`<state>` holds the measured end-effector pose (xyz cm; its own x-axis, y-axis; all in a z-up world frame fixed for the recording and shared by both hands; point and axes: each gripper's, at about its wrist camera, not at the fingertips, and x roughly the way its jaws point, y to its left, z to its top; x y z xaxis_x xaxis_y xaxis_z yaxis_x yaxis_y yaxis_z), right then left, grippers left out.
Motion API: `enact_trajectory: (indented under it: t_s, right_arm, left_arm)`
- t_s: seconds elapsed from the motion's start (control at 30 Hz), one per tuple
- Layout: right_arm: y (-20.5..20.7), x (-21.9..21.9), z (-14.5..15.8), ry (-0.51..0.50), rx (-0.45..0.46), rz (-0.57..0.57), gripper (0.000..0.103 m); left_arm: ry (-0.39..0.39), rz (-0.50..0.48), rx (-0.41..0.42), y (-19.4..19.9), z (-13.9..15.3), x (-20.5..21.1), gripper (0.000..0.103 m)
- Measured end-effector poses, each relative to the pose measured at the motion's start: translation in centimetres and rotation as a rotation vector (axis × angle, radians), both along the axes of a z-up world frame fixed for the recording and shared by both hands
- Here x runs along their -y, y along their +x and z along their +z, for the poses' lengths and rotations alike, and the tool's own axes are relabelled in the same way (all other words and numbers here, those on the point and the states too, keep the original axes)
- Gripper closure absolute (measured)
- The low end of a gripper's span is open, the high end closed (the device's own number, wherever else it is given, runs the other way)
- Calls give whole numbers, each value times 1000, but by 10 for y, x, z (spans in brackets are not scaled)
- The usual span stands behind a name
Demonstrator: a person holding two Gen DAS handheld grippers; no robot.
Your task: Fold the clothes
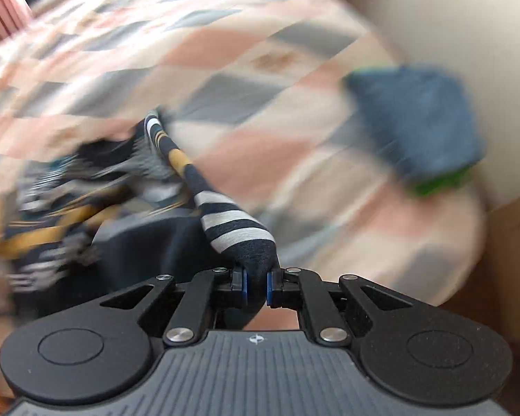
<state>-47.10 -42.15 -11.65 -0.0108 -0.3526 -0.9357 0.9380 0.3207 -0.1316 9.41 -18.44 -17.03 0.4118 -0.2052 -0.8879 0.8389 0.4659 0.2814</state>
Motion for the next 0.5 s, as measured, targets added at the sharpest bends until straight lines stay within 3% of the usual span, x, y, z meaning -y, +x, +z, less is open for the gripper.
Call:
enact_trajectory:
  t_s: [0.07, 0.13, 0.2, 0.23, 0.27, 0.3, 0.33, 0.37, 0.43, 0.5]
  right_arm:
    - [-13, 19, -14, -24, -136, 26, 95]
    - [-27, 39, -44, -2, -259, 44, 93]
    - [-42, 58, -85, 124, -320, 45, 89]
    - [-49, 67, -105, 196, -342, 45, 80]
    - [-54, 71, -118, 242, -355, 47, 61]
    - [-56, 72, -124, 262, -358, 52, 52]
    - [-58, 72, -126, 267, -358, 64, 30]
    - [-60, 75, -124, 254, -354, 79, 18]
    - [-57, 84, -115, 222, -328, 93, 20]
    - [-45, 107, -103, 184, -196, 87, 20]
  left_arm:
    - [71, 29, 44, 3, -18, 5, 85]
    - [193, 71, 89, 4, -46, 6, 84]
    - [278, 106, 50, 7, -67, 1, 84]
    - [279, 122, 25, 8, -65, -1, 84]
    - [279, 137, -1, 8, -63, -4, 84]
    - [275, 150, -27, 9, -60, -6, 81]
    - [242, 145, -54, 8, -52, -3, 76]
    - [208, 139, -80, 7, -43, 1, 73]
    - [131, 95, -113, 2, -28, 22, 62]
    - [46, 18, -160, -8, -17, 56, 56]
